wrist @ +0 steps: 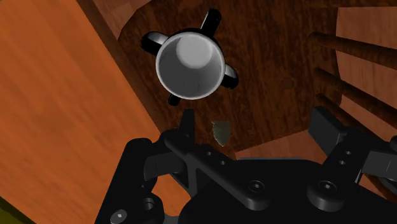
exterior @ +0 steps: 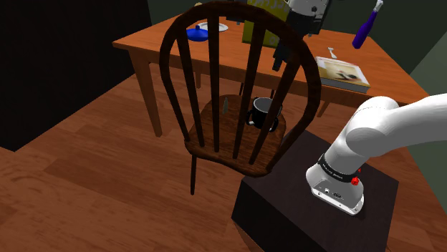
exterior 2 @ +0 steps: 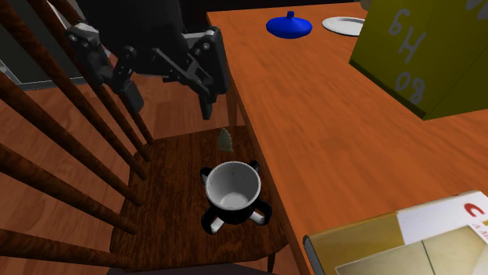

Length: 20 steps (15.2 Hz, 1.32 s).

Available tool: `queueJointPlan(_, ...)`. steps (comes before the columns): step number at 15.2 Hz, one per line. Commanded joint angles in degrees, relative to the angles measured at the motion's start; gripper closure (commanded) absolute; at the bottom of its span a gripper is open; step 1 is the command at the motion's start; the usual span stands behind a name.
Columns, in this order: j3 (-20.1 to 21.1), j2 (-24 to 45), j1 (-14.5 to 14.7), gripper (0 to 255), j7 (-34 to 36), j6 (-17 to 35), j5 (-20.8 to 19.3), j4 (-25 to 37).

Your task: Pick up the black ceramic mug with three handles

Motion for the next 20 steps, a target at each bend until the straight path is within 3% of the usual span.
queueJointPlan(1, 0.24, 0.92, 0.17, 0, -0.83, 3.76, -0.39, -3.35)
queueJointPlan(8, 1.19, 5.70, 0.55, 0, -3.13, 16.74, -1.80, -13.47)
queueJointPlan(15, 2.25, 15.33, 0.05, 0, -4.57, 31.44, -4.04, -20.33)
queueJointPlan(20, 2.60, 18.63, -0.18, 0, -4.14, 36.72, -4.27, -22.32)
